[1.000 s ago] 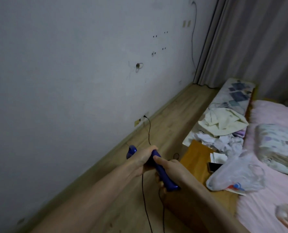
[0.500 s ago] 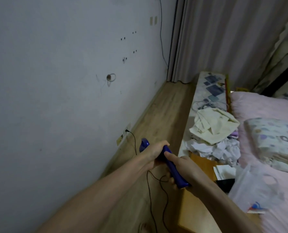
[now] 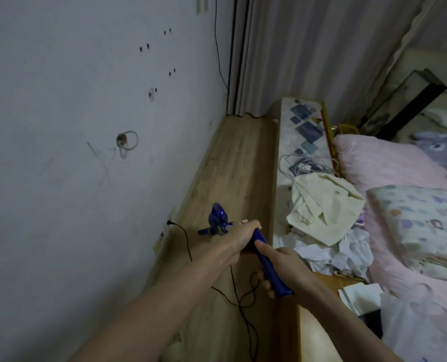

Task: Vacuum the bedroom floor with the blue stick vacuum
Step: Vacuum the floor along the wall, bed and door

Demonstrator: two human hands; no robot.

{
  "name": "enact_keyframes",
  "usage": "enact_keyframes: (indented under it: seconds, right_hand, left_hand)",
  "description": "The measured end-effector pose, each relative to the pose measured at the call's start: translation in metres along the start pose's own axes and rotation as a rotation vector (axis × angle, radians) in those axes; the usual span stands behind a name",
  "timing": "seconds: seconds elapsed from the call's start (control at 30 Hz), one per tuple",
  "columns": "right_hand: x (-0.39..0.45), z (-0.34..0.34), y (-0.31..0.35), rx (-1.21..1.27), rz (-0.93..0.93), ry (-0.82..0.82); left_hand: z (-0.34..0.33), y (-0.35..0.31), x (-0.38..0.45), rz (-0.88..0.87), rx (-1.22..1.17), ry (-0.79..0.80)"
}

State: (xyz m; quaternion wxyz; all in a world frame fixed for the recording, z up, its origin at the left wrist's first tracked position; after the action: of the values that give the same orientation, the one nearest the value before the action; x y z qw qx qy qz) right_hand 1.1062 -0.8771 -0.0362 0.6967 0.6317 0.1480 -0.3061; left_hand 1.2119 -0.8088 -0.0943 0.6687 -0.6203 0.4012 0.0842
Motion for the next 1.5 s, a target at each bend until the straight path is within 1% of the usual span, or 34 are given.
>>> enact_keyframes:
  seconds: [0.13, 0.3, 0.57, 0.7, 0.87, 1.0, 1.13, 1.3, 1.5]
  right_hand:
    - [0.061, -0.033, 0.024, 0.022, -0.034, -0.007]
    - [0.119, -0.064, 0.037, 0.083, -0.084, -0.031]
    - [0.160, -0.062, 0.051, 0.074, -0.130, -0.011]
    - [0.170, -0.060, 0.035, 0.082, -0.183, 0.041]
    - [0.171, -0.046, 0.003, 0.079, -0.205, 0.129]
    - [0.154, -0.040, -0.016, 0.065, -0.234, 0.184]
    - [0.126, -0.033, -0.029, 0.077, -0.247, 0.189]
    - [0.097, -0.022, -0.041, 0.138, -0.305, 0.190]
    - [0.104, -0.023, -0.036, 0.166, -0.306, 0.139]
  left_hand:
    - [0.043, -0.022, 0.056, 0.033, 0.001, 0.035]
    - [0.081, -0.036, 0.113, 0.132, 0.053, 0.050]
    - [0.090, -0.051, 0.147, 0.188, 0.094, 0.056]
    - [0.083, -0.039, 0.152, 0.241, 0.138, 0.021]
    - [0.064, -0.015, 0.146, 0.224, 0.188, -0.111]
    - [0.050, 0.003, 0.127, 0.221, 0.172, -0.134]
    - [0.040, 0.018, 0.102, 0.240, 0.170, -0.126]
    - [0.026, 0.029, 0.079, 0.301, 0.155, -0.043]
    - [0.025, 0.021, 0.085, 0.288, 0.203, -0.037]
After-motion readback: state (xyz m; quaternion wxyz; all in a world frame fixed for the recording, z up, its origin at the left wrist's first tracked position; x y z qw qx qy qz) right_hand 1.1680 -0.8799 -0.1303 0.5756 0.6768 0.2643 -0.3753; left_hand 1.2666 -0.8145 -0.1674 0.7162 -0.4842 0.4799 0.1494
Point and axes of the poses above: each hand's wrist, its own x-axis towards the middle knuckle, its own z-axis out of the back of the hand, y = z × x, the point moved 3 cm from there along x, towards the middle knuckle, and after that the axes turned 2 degrees about -y, right-handed, at the moved point
